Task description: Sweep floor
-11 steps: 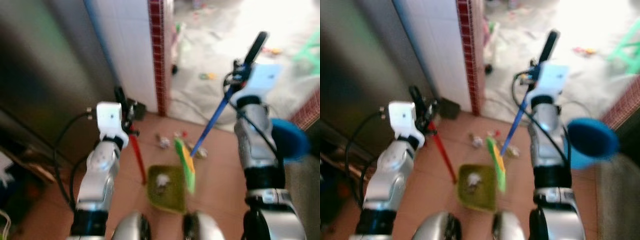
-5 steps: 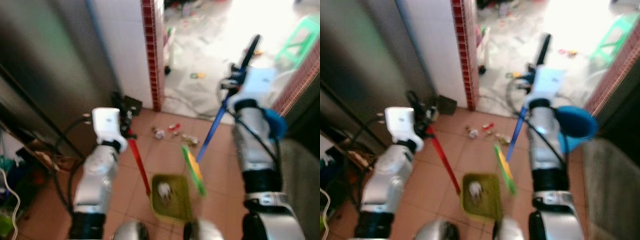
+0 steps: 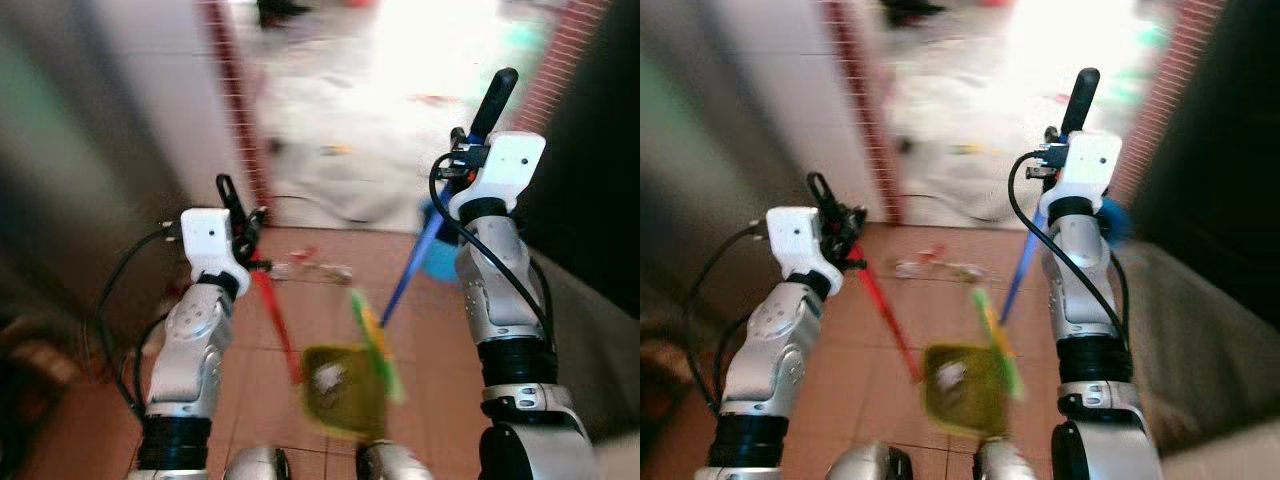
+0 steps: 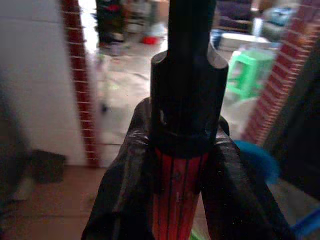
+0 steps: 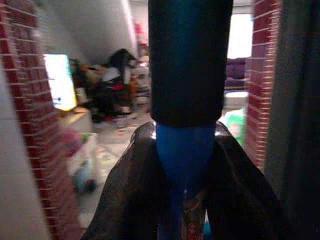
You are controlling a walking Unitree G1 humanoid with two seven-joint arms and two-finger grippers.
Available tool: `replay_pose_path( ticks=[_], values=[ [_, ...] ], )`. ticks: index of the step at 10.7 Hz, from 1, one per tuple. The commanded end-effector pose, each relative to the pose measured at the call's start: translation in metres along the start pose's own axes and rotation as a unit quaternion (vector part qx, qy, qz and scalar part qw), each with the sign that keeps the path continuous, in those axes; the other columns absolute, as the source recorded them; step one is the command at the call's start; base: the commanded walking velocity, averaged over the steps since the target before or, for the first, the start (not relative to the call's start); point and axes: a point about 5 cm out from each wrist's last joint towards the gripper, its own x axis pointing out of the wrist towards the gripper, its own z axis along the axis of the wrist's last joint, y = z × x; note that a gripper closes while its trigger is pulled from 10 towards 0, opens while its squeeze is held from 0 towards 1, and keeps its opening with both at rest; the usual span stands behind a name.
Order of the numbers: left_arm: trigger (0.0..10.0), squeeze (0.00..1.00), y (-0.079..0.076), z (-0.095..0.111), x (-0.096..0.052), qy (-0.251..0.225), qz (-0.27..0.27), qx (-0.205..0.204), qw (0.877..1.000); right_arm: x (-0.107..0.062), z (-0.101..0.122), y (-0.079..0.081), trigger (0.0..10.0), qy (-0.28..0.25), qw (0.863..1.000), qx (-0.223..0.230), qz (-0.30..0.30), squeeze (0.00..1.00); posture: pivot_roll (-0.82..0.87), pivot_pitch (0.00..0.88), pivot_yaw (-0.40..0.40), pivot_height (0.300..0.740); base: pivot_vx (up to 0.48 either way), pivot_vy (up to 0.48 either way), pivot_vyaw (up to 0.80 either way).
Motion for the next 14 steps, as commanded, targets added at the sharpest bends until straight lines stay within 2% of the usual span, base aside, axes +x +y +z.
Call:
replay_pose_path(
  ticks=[1, 2, 5, 7, 10, 11, 13, 14],
  values=[
    [10.0, 0.0, -0.002, 0.013, 0.004, -0.027, -0.011, -0.001, 1.0, 0.005, 0.013, 0.01, 10.0, -0.029, 0.999, 0.012, 0.013, 0.0, -0.08, 0.02, 0.081, 0.74, 0.0, 0.0, -0.8],
    [10.0, 0.0, -0.003, 0.019, 0.009, -0.039, -0.016, 0.007, 0.999, 0.007, 0.014, 0.007, 10.0, -0.029, 1.0, 0.006, 0.009, 0.0, -0.08, 0.035, 0.075, 0.74, 0.0, 0.0, -0.8],
    [10.0, 0.0, 0.014, 0.032, 0.015, -0.058, 0.004, 0.014, 0.998, 0.009, 0.009, -0.007, 10.0, -0.018, 0.999, -0.044, -0.025, 0.0, -0.07, 0.037, 0.073, 0.74, 0.0, 0.0, -0.8],
    [10.0, 0.0, 0.017, 0.03, 0.015, -0.055, 0.008, 0.016, 0.998, 0.009, 0.005, -0.007, 10.0, -0.001, 0.999, -0.013, -0.032, 0.0, -0.08, 0.04, 0.075, 0.74, 0.0, 0.0, -0.8],
    [10.0, 0.0, 0.02, 0.029, 0.015, -0.055, 0.017, 0.023, 0.998, 0.007, -0.004, -0.023, 10.0, 0.022, 0.996, -0.056, -0.064, 0.0, -0.08, 0.048, 0.077, 0.74, 0.0, 0.0, -0.8],
    [10.0, 0.0, 0.023, 0.029, 0.014, -0.056, 0.022, 0.027, 0.998, 0.006, -0.005, -0.024, 10.0, 0.024, 0.996, -0.066, -0.062, 0.0, -0.08, 0.051, 0.08, 0.74, 0.0, 0.0, -0.8],
    [10.0, 0.0, 0.021, 0.031, 0.017, -0.059, 0.02, 0.011, 0.998, 0.0, -0.011, -0.016, 10.0, 0.033, 0.997, -0.05, -0.052, 0.0, -0.08, 0.053, 0.082, 0.74, 0.0, 0.0, 0.0],
    [10.0, 0.0, 0.022, 0.031, 0.017, -0.056, 0.018, 0.012, 0.998, -0.001, -0.015, -0.015, 10.0, 0.041, 0.997, -0.047, -0.052, 0.0, -0.08, 0.055, 0.085, 0.74, 0.0, 0.262, -0.8]
  ],
)
